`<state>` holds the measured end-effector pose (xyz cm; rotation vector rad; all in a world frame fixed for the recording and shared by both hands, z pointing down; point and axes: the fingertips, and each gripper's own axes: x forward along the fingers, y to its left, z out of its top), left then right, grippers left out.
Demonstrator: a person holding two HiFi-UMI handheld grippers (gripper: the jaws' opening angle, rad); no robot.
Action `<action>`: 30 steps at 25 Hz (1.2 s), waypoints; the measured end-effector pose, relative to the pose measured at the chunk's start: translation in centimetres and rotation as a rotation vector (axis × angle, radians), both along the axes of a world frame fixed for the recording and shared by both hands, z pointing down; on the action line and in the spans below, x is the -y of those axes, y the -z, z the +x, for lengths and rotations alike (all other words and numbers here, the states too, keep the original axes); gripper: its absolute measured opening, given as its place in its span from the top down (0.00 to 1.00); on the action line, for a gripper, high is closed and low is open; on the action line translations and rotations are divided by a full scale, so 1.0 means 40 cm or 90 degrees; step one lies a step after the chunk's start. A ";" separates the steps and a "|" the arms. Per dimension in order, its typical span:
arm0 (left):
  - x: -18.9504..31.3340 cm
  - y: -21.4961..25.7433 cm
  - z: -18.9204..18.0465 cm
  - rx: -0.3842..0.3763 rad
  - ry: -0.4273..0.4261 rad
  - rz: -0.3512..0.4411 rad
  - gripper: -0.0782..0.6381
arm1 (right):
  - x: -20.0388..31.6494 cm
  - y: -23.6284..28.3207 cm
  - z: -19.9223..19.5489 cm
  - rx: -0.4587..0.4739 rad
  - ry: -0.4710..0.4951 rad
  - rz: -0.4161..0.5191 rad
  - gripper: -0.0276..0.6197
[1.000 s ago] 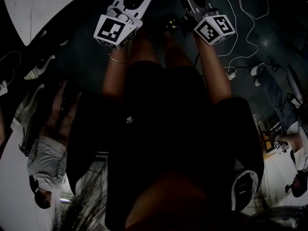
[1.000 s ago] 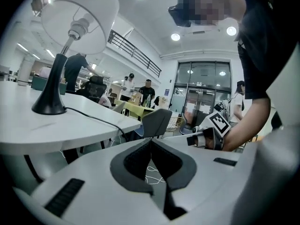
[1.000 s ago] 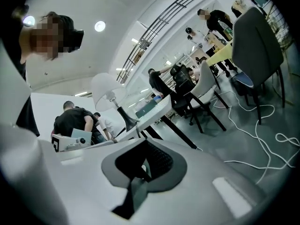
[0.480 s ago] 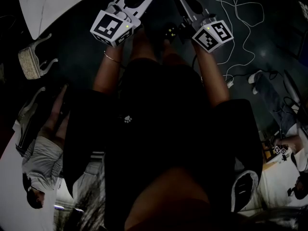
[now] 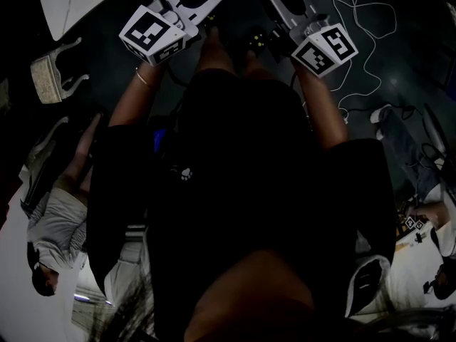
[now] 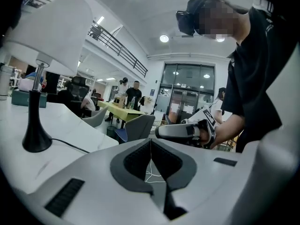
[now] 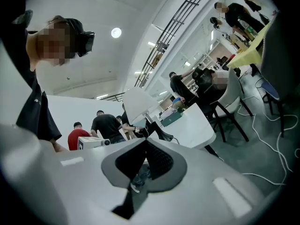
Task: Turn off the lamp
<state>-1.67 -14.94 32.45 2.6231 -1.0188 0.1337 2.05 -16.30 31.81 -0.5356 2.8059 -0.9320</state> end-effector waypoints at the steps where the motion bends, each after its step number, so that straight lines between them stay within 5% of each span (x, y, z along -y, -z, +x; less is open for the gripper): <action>1: -0.018 0.015 -0.003 0.001 0.001 0.002 0.88 | -0.015 0.016 -0.002 0.004 0.005 0.003 0.95; 30: -0.083 0.150 -0.057 0.022 0.059 0.060 0.88 | -0.060 0.141 -0.011 0.025 0.013 0.052 0.95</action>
